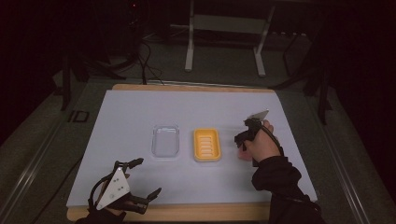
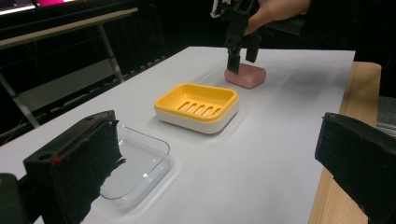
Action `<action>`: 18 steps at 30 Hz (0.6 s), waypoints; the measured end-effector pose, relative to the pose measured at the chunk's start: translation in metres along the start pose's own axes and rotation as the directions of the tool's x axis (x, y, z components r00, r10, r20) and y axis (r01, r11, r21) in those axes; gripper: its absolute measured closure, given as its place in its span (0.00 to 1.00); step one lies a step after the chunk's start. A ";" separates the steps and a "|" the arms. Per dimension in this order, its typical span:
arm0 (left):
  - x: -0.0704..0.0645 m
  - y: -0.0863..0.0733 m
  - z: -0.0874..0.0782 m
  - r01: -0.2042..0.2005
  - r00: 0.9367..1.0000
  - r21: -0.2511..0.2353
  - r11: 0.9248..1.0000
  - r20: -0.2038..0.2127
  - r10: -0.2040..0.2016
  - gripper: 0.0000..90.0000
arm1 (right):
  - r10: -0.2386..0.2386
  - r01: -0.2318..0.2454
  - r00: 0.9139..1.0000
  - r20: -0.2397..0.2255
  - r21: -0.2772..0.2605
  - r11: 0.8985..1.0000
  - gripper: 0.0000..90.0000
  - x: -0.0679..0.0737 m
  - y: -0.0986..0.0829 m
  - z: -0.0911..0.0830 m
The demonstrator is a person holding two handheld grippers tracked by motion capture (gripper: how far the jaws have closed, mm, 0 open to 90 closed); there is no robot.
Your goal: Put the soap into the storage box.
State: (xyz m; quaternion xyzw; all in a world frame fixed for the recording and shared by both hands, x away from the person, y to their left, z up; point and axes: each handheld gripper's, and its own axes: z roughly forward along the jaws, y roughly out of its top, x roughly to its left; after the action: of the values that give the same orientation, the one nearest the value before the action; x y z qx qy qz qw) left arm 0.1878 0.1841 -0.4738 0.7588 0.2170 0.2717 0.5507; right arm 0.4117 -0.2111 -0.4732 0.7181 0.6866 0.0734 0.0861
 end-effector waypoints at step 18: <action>0.000 0.000 0.000 -0.004 1.000 0.003 1.000 -0.005 0.004 0.01 | 0.014 -0.015 1.000 0.011 0.039 0.999 0.38 0.002 -0.002 0.018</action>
State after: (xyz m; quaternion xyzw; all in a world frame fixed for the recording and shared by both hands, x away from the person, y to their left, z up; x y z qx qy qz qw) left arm 0.1877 0.1838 -0.4740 0.7595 0.2171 0.2743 0.5485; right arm 0.4141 -0.2095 -0.4908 0.7251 0.6822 0.0566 0.0751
